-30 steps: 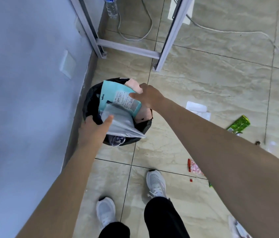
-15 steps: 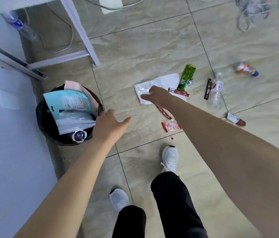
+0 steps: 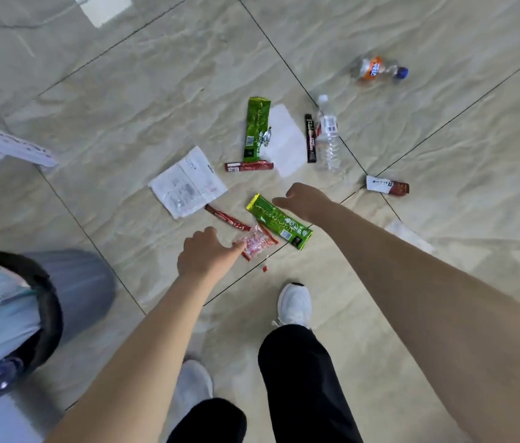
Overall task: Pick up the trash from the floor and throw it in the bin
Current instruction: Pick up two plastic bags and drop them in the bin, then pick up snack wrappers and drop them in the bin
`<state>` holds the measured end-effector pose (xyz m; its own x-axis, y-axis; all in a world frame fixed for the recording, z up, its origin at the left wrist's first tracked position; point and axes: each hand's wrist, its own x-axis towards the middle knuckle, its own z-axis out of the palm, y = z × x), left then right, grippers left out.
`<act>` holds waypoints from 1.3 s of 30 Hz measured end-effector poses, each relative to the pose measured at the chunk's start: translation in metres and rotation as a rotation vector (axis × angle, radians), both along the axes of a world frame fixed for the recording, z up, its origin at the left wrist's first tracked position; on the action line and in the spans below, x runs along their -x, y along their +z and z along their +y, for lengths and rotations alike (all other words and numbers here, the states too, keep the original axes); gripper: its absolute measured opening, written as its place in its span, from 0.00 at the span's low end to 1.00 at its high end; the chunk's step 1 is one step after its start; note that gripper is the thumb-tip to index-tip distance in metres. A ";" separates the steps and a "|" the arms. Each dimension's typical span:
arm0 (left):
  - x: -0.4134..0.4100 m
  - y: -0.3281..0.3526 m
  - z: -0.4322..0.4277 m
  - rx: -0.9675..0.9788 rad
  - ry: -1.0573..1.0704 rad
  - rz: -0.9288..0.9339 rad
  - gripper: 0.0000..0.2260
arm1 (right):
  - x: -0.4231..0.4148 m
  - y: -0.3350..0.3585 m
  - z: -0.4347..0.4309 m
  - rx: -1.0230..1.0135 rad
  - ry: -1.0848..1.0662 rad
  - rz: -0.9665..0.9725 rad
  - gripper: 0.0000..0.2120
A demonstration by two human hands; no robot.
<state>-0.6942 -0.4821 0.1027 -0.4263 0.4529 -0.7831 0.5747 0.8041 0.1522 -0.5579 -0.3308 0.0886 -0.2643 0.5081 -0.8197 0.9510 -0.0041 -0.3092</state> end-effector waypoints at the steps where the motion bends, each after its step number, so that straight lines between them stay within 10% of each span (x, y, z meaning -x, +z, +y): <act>1: -0.005 -0.014 0.009 0.014 -0.021 0.001 0.33 | -0.009 -0.015 0.003 0.010 -0.018 -0.008 0.22; 19: -0.059 -0.303 -0.001 -0.062 -0.159 0.214 0.33 | -0.068 -0.286 -0.030 -0.354 -0.020 -0.251 0.35; 31: -0.023 -0.281 0.003 -0.340 -0.129 0.136 0.09 | -0.068 -0.282 -0.040 -0.126 -0.489 0.025 0.09; 39: 0.016 -0.286 0.035 -0.303 -0.328 0.205 0.15 | -0.046 -0.267 -0.011 -0.182 -0.464 0.177 0.09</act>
